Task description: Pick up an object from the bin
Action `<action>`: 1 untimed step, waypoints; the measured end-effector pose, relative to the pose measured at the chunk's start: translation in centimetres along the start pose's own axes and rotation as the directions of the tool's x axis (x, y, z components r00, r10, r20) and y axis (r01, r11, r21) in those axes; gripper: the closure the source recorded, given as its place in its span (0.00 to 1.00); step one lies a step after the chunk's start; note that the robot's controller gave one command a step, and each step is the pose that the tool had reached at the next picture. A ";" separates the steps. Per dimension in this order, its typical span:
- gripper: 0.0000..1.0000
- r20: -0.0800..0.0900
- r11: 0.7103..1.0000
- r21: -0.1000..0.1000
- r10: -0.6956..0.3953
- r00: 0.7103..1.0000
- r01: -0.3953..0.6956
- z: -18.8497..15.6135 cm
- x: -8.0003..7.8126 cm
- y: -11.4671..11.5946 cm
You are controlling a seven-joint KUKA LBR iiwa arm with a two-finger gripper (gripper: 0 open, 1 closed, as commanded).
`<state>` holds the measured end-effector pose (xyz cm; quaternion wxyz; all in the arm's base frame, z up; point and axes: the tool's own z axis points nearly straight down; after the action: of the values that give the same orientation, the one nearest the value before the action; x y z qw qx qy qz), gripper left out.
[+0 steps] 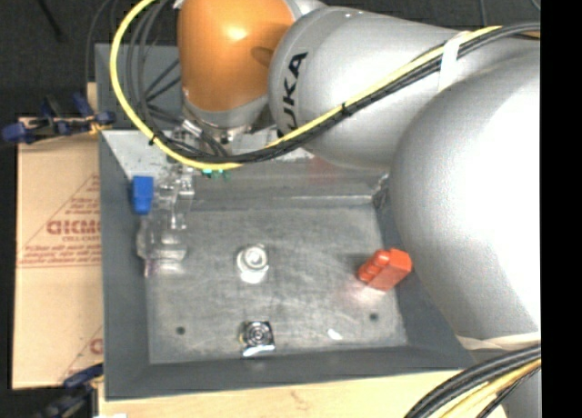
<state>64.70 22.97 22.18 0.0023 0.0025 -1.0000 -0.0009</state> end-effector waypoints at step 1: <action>0.00 0.023 0.990 -0.007 0.143 0.989 -0.143 14.8 5.0 0.7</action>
Offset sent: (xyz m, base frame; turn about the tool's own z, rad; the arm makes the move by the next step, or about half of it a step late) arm -0.0554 0.0074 -0.1518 0.1435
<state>59.67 23.66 7.40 -0.0093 -0.0693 -0.9975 -0.0034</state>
